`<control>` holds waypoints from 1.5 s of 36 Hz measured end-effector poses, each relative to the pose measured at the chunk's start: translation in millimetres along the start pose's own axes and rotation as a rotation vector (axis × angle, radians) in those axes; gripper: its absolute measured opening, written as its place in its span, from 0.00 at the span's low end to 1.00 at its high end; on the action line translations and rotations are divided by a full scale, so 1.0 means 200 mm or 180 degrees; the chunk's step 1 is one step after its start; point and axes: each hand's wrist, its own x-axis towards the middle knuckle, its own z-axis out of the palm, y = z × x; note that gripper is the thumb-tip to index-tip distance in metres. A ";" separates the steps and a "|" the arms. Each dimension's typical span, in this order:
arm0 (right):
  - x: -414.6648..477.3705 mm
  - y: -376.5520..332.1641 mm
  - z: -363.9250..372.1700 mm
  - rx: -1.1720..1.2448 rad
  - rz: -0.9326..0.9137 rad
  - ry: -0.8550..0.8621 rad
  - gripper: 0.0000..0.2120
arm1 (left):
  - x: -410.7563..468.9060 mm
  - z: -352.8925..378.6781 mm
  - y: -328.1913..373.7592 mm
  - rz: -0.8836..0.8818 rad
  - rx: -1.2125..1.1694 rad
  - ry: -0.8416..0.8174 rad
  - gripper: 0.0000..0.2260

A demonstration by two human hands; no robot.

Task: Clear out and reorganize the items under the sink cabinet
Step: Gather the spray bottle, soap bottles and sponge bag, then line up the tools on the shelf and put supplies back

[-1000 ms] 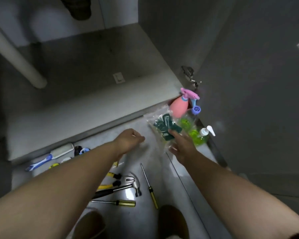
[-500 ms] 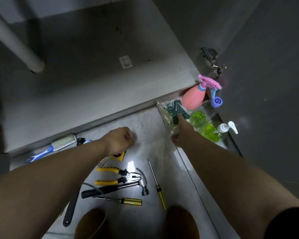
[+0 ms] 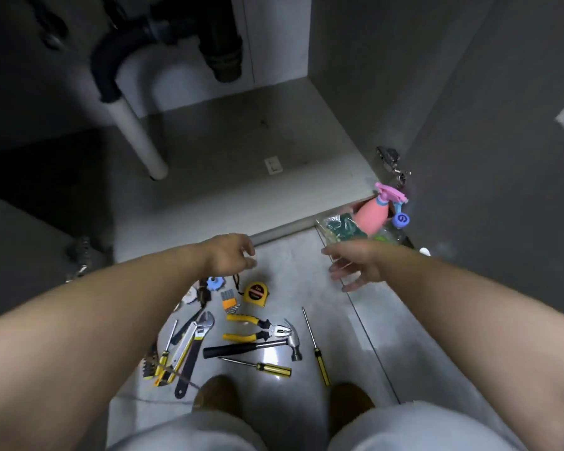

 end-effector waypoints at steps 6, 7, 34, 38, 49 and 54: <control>-0.60 -0.29 0.09 -0.1062 -0.0854 -0.0525 0.15 | -0.48 -0.09 0.04 -0.0198 -0.0009 0.0400 0.15; -0.69 -0.31 0.12 -0.1143 -0.0972 -0.0565 0.11 | -0.56 -0.10 0.05 -0.0230 -0.0016 0.0479 0.15; -1.05 -0.13 0.83 -0.2054 -0.1818 -0.0902 0.14 | -1.47 0.08 -0.23 -0.0819 -0.0256 0.1150 0.10; -0.85 -0.14 0.88 -0.2468 -0.1725 -0.0766 0.15 | -1.25 0.10 -0.38 -0.0849 -0.0188 0.0932 0.10; -0.29 -0.26 0.82 -0.3781 -0.1214 -0.0864 0.15 | -0.52 0.27 -0.78 -0.0861 -0.0365 0.0176 0.15; -0.06 -0.31 0.75 -0.4201 -0.1288 -0.0607 0.16 | -0.26 0.37 -0.88 -0.0832 -0.0163 0.0045 0.15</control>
